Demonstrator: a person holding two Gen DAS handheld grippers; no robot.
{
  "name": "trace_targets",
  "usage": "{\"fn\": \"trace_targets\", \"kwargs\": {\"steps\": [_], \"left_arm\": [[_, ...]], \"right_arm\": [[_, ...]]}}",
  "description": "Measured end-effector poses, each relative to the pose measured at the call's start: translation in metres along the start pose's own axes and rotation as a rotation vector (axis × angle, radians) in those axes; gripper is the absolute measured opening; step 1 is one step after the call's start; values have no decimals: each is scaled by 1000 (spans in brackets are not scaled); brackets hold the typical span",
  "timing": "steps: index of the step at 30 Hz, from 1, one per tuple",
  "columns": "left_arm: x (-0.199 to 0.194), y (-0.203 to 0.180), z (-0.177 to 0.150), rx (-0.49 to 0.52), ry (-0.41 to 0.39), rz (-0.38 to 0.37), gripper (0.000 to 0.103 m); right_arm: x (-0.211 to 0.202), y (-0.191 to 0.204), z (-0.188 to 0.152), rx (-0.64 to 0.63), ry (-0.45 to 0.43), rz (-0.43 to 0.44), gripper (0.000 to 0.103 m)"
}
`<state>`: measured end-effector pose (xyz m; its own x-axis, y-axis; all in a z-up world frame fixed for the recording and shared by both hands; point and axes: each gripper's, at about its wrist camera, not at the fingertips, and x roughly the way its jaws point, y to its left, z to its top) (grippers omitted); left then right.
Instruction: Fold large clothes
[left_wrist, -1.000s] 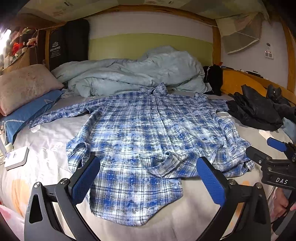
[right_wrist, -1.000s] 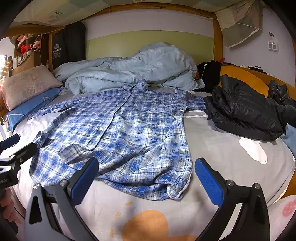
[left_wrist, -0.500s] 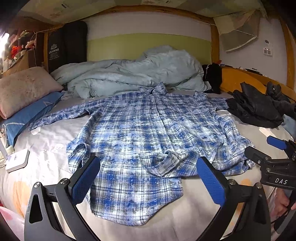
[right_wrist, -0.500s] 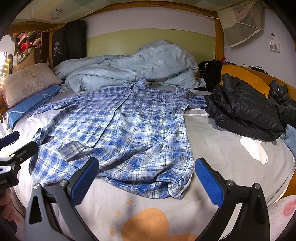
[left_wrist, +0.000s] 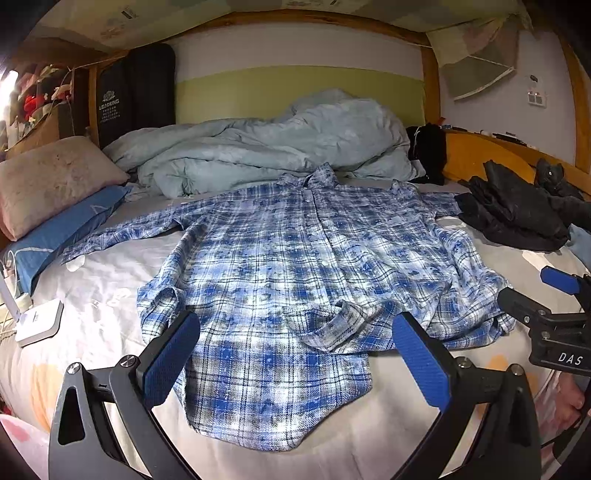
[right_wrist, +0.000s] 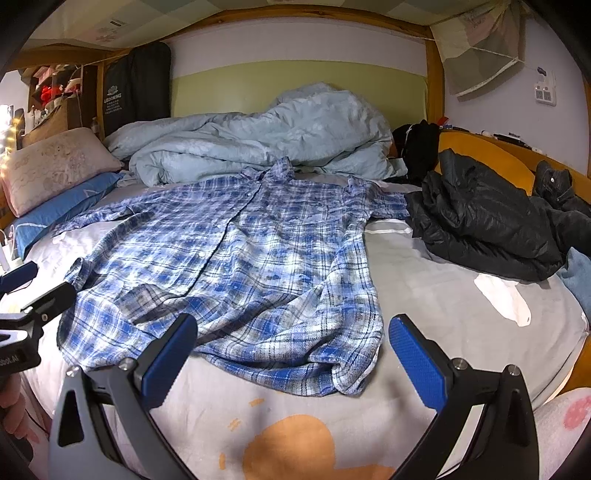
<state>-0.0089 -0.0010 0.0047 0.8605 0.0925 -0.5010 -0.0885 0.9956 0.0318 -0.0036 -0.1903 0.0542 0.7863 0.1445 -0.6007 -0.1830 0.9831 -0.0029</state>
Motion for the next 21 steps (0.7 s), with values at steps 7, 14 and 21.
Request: {"fn": "trace_targets", "kwargs": {"steps": [7,14,21], "left_arm": [[1,0,0,-9,4,-7,103],[1,2,0,-10,1,-5,103],[2,3,0,-9,5,-3,103]], "right_arm": [[1,2,0,-9,2,1,103],[1,3,0,-7,5,2,103],[4,2,-1,-6,15,-8,103]]}}
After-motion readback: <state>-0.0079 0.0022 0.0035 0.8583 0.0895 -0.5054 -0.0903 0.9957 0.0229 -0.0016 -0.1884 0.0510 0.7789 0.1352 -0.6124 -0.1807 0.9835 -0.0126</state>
